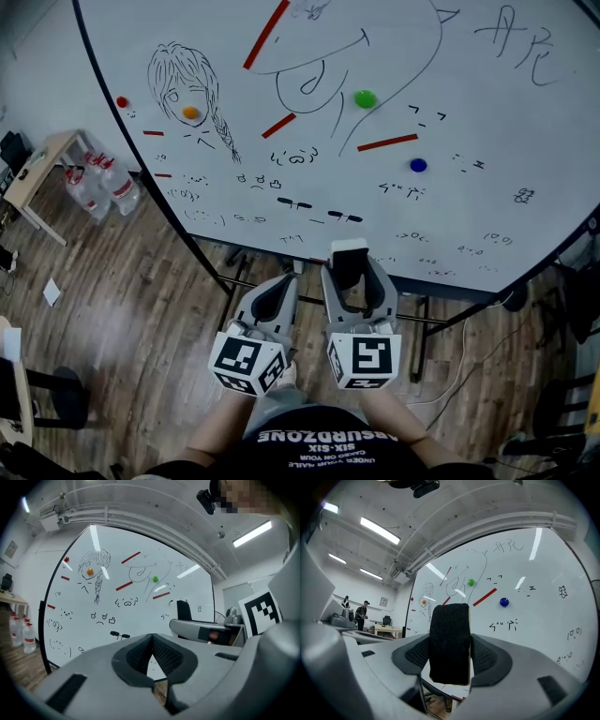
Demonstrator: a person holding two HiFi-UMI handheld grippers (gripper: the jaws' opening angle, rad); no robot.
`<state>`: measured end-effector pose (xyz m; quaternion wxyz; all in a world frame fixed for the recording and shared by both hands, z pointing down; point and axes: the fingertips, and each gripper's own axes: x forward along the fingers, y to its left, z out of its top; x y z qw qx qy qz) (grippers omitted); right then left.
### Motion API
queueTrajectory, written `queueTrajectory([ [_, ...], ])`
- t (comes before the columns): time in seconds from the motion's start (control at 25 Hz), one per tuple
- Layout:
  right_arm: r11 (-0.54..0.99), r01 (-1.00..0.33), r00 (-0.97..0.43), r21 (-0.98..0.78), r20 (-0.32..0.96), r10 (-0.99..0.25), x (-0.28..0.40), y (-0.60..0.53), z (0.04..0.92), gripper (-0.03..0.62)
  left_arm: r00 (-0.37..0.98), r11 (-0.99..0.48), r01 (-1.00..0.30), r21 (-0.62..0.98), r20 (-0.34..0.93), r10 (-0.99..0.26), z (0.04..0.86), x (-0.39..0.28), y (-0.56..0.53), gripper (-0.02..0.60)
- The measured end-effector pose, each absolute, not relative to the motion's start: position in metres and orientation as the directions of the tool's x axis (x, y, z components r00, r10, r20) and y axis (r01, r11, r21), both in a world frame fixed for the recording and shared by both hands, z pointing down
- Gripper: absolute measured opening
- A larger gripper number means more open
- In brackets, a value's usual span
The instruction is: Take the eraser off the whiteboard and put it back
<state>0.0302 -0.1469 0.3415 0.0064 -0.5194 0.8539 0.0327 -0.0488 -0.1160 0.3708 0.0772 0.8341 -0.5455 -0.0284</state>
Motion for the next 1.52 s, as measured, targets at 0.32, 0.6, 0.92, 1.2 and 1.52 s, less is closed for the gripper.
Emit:
queueTrajectory([
  [0.32,0.472,-0.88,-0.473,0.047,-0.006,-0.881,0.043,-0.132,0.36,0.249,0.41,-0.399,-0.904,0.151,0.049,-0.911,0.374,-0.036,-0.107,0.006],
  [0.6,0.491,-0.871,-0.491,0.038,0.004,-0.871,0.051,-0.121,0.369,0.249,0.402,-0.39,-0.909,0.146,0.064,-0.914,0.38,-0.028,-0.096,0.006],
  [0.92,0.501,-0.865,-0.5,0.041,0.013,-0.866,0.055,-0.114,0.375,0.249,0.393,-0.381,-0.914,0.141,0.07,-0.917,0.382,-0.025,-0.088,0.006],
  [1.2,0.501,-0.864,-0.501,0.043,0.016,-0.865,0.058,-0.112,0.376,0.249,0.392,-0.379,-0.915,0.139,0.073,-0.917,0.383,-0.024,-0.086,0.006],
  [1.52,0.504,-0.863,-0.503,0.047,0.017,-0.864,0.057,-0.114,0.376,0.249,0.387,-0.375,-0.916,0.142,0.073,-0.919,0.384,-0.025,-0.087,0.006],
])
